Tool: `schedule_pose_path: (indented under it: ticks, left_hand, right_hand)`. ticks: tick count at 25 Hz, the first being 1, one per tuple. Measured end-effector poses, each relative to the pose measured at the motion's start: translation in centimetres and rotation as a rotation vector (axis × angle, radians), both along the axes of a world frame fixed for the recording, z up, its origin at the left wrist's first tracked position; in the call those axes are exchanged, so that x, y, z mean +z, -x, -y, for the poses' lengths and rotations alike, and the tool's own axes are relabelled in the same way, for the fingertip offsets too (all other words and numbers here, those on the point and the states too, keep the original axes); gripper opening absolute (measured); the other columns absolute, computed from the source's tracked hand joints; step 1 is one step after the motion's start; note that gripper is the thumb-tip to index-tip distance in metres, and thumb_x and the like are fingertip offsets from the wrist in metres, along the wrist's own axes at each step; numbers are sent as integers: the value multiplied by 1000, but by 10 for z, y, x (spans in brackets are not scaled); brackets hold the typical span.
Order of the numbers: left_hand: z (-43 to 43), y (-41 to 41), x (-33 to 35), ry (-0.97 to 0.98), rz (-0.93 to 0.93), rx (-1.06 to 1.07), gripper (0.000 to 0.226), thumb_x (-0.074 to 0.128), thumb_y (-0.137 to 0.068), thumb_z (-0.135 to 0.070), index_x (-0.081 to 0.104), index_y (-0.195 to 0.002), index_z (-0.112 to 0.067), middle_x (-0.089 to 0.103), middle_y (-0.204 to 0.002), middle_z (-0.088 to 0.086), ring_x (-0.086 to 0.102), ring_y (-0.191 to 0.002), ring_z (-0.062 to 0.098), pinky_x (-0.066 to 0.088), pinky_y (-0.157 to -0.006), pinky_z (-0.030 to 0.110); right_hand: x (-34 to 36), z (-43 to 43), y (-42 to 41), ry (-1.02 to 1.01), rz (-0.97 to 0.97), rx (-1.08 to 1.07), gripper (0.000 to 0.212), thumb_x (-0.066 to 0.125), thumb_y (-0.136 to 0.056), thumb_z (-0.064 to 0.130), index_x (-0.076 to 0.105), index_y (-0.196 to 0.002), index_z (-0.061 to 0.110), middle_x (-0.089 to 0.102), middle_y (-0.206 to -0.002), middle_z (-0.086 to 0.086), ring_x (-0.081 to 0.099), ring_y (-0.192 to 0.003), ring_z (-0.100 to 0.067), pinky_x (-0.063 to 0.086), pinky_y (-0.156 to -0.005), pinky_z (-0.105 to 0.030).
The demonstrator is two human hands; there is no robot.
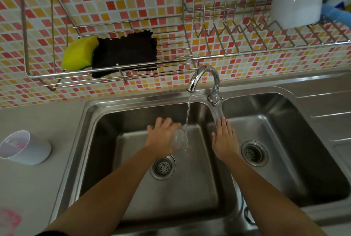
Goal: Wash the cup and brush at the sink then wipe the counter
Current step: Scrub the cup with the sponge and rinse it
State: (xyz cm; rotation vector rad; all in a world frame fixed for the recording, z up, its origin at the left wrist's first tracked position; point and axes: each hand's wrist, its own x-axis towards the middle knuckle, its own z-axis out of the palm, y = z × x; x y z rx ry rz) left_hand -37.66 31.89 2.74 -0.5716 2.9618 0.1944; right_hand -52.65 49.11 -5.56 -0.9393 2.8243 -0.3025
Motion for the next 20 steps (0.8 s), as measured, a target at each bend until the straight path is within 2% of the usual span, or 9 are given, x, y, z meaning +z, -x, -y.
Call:
schedule_pose_path:
  ticks: [3, 7, 11, 13, 14, 15, 17, 18, 20]
  left_hand:
    - [3, -4, 5, 252, 56, -204, 74, 69, -69, -39, 36, -134, -27, 42, -126, 1, 36, -117, 26, 34, -86, 45]
    - [7, -4, 5, 513, 14, -411, 76, 81, -45, -29, 57, -117, -18, 56, -105, 3, 50, -98, 26, 45, -72, 48]
    - [7, -7, 10, 701, -53, -686, 54, 71, -61, -18, 64, -114, -19, 61, -111, 1, 57, -105, 23, 50, -80, 49]
    - [5, -10, 14, 701, -98, -643, 51, 58, -66, -14, 62, -116, -20, 61, -111, -1, 56, -106, 22, 50, -81, 48]
    - [4, -10, 15, 622, -129, -531, 54, 59, -66, -15, 58, -120, -21, 58, -113, -1, 51, -109, 22, 48, -82, 49]
    - [5, -11, 15, 460, -146, -378, 60, 64, -67, -19, 51, -125, -23, 53, -119, 0, 43, -112, 23, 45, -85, 49]
    - [6, -16, 15, -36, -163, -3, 75, 75, -66, -30, 37, -131, -24, 41, -126, -1, 36, -114, 21, 42, -91, 42]
    - [5, -24, 17, -292, -211, 146, 80, 79, -63, -29, 36, -129, -21, 40, -125, 0, 40, -111, 19, 43, -88, 32]
    - [1, -46, 21, -608, -364, 303, 83, 83, -61, -20, 35, -128, -16, 43, -120, 1, 48, -105, 15, 40, -73, 12]
  right_hand:
    - [-2, -1, 1, -12, -11, 14, 57, 23, -100, 27, 1, -147, 5, -1, -157, -14, -4, -145, -26, -1, -115, -36]
    - [-4, 1, 1, 5, -18, 11, 57, 23, -99, 25, 3, -147, 3, 1, -157, -14, -2, -145, -26, 1, -115, -36]
    - [-4, 1, 1, 3, -18, 10, 58, 26, -98, 23, 4, -147, 2, 2, -157, -15, -1, -145, -27, 4, -116, -38]
    - [-1, 2, 1, -24, 8, 10, 60, 26, -98, 26, 2, -148, 2, -1, -157, -15, -3, -145, -28, 4, -117, -39]
    - [3, 2, 1, -47, 26, 16, 60, 25, -99, 28, -1, -147, 3, -4, -157, -15, -5, -145, -28, 3, -117, -39]
    - [9, 1, 1, -72, 44, 31, 61, 23, -99, 31, -2, -147, 3, -6, -157, -15, -6, -145, -28, 3, -117, -39]
    - [22, 0, -3, -54, 44, 67, 59, 24, -100, 32, 3, -148, 4, 2, -157, -15, 2, -145, -28, 8, -117, -40]
    - [31, 1, -10, -6, 37, 69, 56, 27, -99, 31, 13, -147, 5, 13, -156, -15, 14, -144, -29, 17, -116, -41]
    - [45, 4, -32, 129, 21, 56, 45, 34, -98, 27, 36, -138, 6, 40, -142, -17, 42, -127, -32, 37, -105, -43]
